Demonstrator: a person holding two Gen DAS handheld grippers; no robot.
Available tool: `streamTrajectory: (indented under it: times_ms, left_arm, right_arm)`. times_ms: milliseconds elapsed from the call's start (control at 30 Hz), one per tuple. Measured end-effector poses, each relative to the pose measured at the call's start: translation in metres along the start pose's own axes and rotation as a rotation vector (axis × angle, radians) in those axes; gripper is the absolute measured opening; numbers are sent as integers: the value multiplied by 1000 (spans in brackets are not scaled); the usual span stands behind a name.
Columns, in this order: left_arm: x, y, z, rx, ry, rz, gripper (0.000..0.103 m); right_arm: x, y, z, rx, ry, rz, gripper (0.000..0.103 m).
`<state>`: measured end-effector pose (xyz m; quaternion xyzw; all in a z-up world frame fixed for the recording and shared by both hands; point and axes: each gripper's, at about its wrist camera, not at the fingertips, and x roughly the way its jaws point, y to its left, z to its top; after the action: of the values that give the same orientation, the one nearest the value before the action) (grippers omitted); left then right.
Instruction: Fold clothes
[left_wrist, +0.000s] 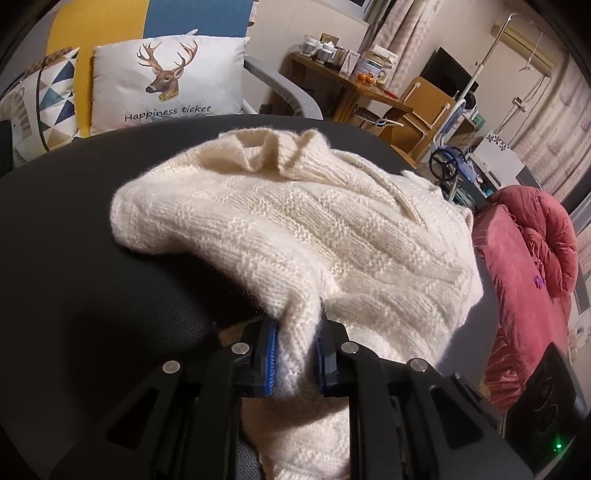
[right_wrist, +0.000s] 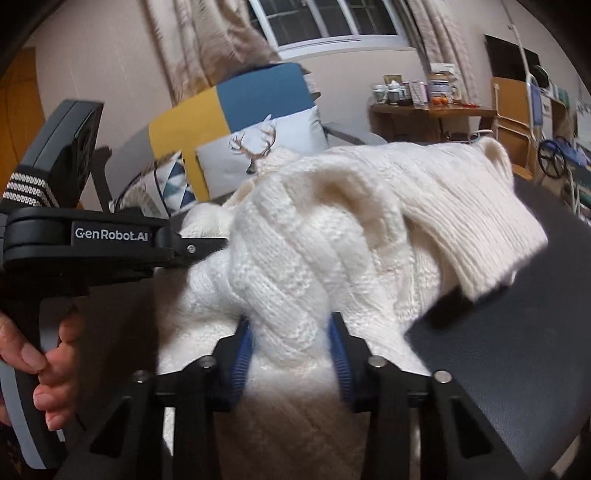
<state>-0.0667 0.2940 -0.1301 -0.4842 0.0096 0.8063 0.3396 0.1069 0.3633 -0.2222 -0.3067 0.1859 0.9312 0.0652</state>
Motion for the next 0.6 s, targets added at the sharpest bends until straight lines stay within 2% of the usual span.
streamTrajectory:
  times_ms: [133, 267, 600]
  left_arm:
    - [-7, 0, -2, 11, -22, 1, 15]
    - [-16, -4, 0, 18, -52, -11, 14]
    - [-42, -6, -5, 48, -120, -4, 14]
  right_arm:
    - [-6, -2, 3, 33, -1, 21, 23]
    - [-13, 2, 11, 41, -2, 44, 16]
    - [-21, 14, 14, 92, -3, 96, 14]
